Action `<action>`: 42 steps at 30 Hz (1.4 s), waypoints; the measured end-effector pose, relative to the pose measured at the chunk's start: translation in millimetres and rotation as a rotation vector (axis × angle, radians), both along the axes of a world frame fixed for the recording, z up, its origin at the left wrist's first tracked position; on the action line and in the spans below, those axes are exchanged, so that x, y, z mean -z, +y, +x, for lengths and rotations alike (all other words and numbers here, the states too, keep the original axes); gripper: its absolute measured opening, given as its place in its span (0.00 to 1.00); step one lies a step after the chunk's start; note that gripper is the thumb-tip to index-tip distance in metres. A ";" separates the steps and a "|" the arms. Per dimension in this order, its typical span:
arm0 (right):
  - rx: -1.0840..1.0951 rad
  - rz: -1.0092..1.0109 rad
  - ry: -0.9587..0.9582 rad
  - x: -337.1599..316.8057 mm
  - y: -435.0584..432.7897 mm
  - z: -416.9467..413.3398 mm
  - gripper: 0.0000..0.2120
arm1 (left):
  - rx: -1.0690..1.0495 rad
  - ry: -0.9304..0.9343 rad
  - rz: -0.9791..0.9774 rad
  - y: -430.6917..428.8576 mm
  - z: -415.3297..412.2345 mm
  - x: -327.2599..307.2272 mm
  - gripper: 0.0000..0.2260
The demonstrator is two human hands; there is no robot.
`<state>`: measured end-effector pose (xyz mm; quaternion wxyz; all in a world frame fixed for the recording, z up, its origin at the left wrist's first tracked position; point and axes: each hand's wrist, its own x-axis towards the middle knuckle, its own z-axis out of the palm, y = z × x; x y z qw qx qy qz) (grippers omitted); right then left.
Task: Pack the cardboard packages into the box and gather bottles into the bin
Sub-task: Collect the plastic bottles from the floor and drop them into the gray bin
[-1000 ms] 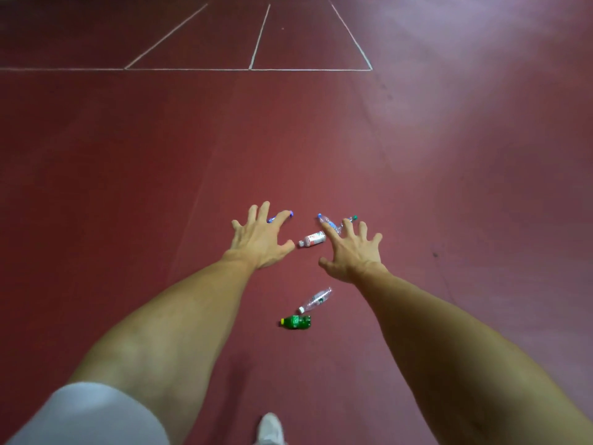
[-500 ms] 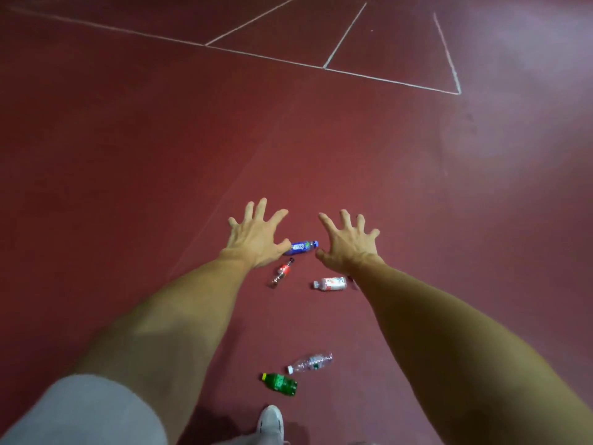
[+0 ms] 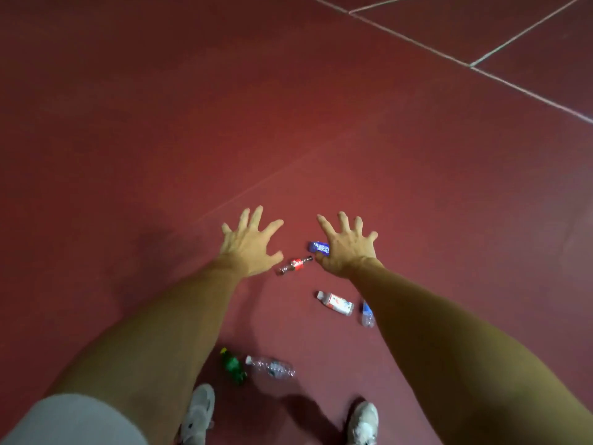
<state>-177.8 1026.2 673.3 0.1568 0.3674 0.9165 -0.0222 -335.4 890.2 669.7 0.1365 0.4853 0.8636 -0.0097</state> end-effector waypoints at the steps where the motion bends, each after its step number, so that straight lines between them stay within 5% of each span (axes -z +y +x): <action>1: -0.029 -0.012 -0.015 4.1 3.8 6.7 0.40 | -0.037 -0.007 0.000 -1.6 9.0 5.3 0.32; 11: -0.253 -0.062 -0.003 97.7 -18.5 -6.0 0.38 | -0.279 -0.076 -0.003 -41.2 33.7 92.9 0.32; 30: -0.523 -0.234 -0.094 643.2 -96.6 -11.3 0.43 | -0.547 -0.174 -0.126 -132.1 74.2 630.9 0.34; 42: -0.820 -0.280 -0.126 750.3 -117.0 14.9 0.35 | -0.727 -0.321 -0.178 -180.3 88.0 728.8 0.35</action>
